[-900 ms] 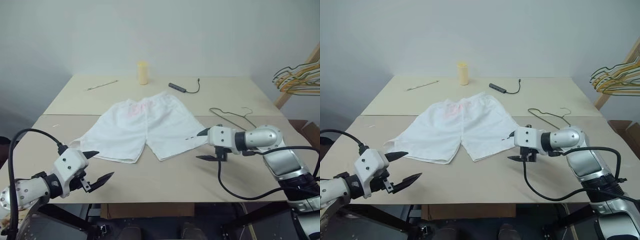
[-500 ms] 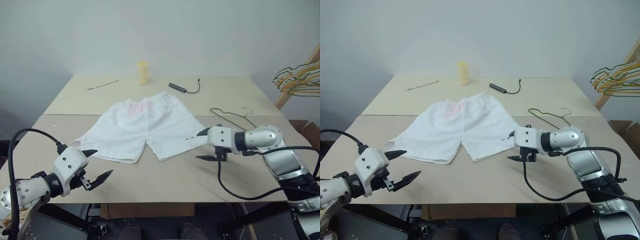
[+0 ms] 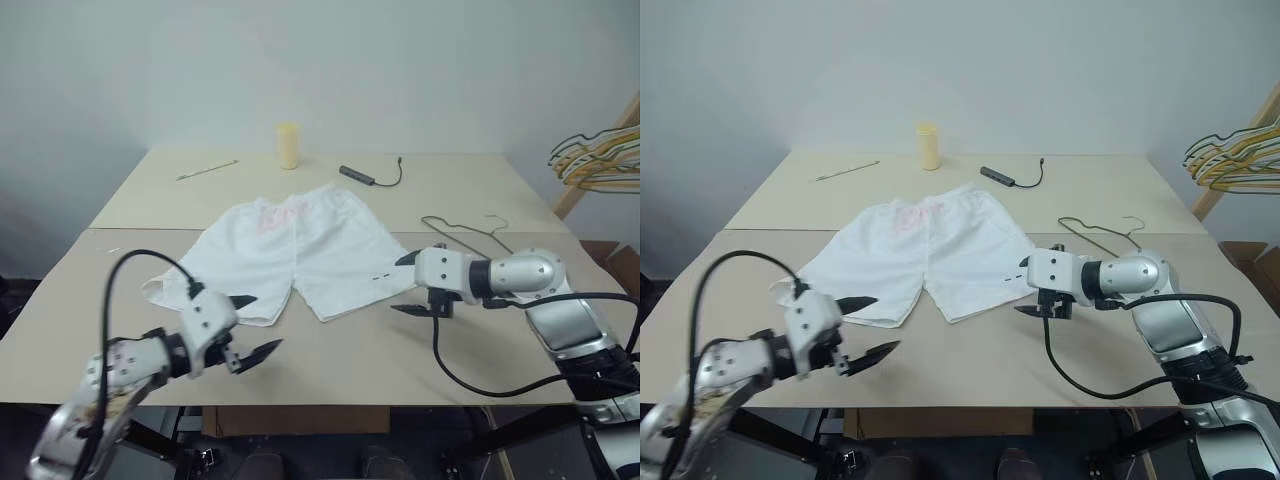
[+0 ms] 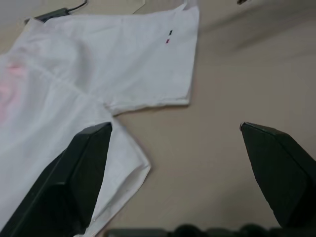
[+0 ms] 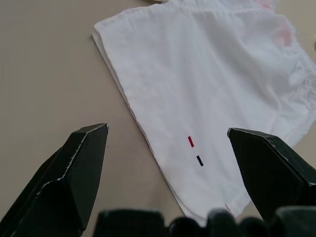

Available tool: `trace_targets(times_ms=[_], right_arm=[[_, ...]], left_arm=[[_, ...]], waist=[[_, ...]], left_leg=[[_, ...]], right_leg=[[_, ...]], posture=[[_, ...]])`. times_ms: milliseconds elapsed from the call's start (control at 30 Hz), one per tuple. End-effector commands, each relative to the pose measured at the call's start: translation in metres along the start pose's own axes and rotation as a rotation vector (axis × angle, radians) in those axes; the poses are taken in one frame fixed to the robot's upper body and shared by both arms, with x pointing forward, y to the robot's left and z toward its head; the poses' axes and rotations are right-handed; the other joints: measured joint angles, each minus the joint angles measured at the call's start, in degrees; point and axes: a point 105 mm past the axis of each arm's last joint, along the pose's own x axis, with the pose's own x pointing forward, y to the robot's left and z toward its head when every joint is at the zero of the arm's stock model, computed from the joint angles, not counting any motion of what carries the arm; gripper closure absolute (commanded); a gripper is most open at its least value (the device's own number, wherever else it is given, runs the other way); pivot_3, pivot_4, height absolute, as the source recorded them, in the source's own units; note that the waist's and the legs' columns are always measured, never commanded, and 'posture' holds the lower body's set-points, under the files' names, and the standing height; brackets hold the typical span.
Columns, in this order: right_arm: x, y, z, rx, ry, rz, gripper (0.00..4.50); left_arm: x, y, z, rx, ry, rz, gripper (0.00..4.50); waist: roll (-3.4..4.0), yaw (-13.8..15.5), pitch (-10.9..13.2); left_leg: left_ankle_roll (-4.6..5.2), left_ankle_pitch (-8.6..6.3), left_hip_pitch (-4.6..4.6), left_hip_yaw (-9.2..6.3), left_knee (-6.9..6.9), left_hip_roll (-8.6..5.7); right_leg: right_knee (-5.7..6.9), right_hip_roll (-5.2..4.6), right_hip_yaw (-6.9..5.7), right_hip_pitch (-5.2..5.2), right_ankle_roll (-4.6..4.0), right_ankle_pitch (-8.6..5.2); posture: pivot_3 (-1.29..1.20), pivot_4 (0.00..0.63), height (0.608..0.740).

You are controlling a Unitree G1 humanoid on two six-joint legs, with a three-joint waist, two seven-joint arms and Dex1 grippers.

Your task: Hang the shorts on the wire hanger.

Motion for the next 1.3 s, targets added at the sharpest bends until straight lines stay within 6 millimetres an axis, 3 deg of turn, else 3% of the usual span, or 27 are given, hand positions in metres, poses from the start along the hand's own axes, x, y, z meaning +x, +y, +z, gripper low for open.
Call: trace_targets(times_ms=[33,200,533,567,667,1033,1167,1300], right_arm=[[-0.006,-0.009,0.010,-0.022,-0.017,-0.058,0.02],[-0.004,-0.009,0.011,-0.015,-0.016,-0.077,0.02],[-0.003,-0.006,0.010,-0.004,-0.004,-0.092,0.02],[-0.003,-0.006,0.010,-0.005,-0.001,-0.092,0.00],[-0.004,-0.005,0.008,-0.005,0.008,-0.095,0.00],[-0.005,-0.005,0.007,-0.002,0.020,-0.103,0.00],[-0.005,-0.006,0.008,-0.001,0.019,-0.113,0.00],[-0.005,-0.006,0.006,0.002,0.023,-0.119,0.00]], left_arm=[[0.035,0.002,0.004,0.070,-0.021,0.022,0.00],[0.084,0.008,-0.001,0.082,0.026,0.019,0.00],[0.122,0.017,-0.025,0.059,0.200,-0.060,0.00],[0.123,0.017,-0.028,0.039,0.217,-0.071,0.18],[0.123,0.019,-0.032,0.039,0.258,-0.089,0.91],[0.113,0.025,-0.047,0.055,0.307,-0.057,4.47],[0.094,0.022,-0.053,0.107,0.321,-0.068,4.47],[0.040,0.033,-0.066,0.254,0.372,-0.048,4.47]], waist=[[0.01,0.0,0.0],[-0.02,-0.2,0.0],[-0.02,-1.8,0.0],[-0.02,-1.9,0.0],[-0.02,-2.2,0.0],[-0.01,-3.4,0.0],[-0.01,-3.8,-0.1],[0.00,-4.8,-0.1]], left_leg=[[0.00,0.00,0.01,-0.02,0.04,-0.03],[0.00,0.01,-0.01,-0.03,0.11,-0.07],[0.02,0.00,-0.08,-0.05,0.07,-0.11],[0.02,0.00,-0.07,-0.06,0.08,-0.10],[0.02,0.00,-0.06,-0.07,0.08,-0.10],[0.02,0.00,0.00,-0.09,0.08,-0.08],[0.02,0.00,0.00,-0.08,0.06,-0.07],[0.02,0.00,0.02,-0.07,-0.04,-0.04]], right_leg=[[0.00,-0.01,0.00,0.05,0.02,0.01],[-0.03,0.00,0.03,0.09,0.10,0.08],[-0.11,0.01,0.07,0.05,0.10,0.07],[-0.10,0.01,0.07,0.05,0.11,0.07],[-0.09,0.02,0.06,0.05,0.11,0.07],[-0.03,0.05,0.10,0.07,0.16,0.04],[-0.02,0.06,0.14,0.05,0.14,0.06],[-0.03,0.06,0.20,0.01,0.09,0.06]], posture=[[0.07,0.000,0.740],[0.05,0.000,0.740],[0.03,0.000,0.740],[0.03,0.000,0.740],[0.02,0.000,0.740],[0.02,0.000,0.740],[0.02,0.000,0.740],[0.02,0.000,0.740]])
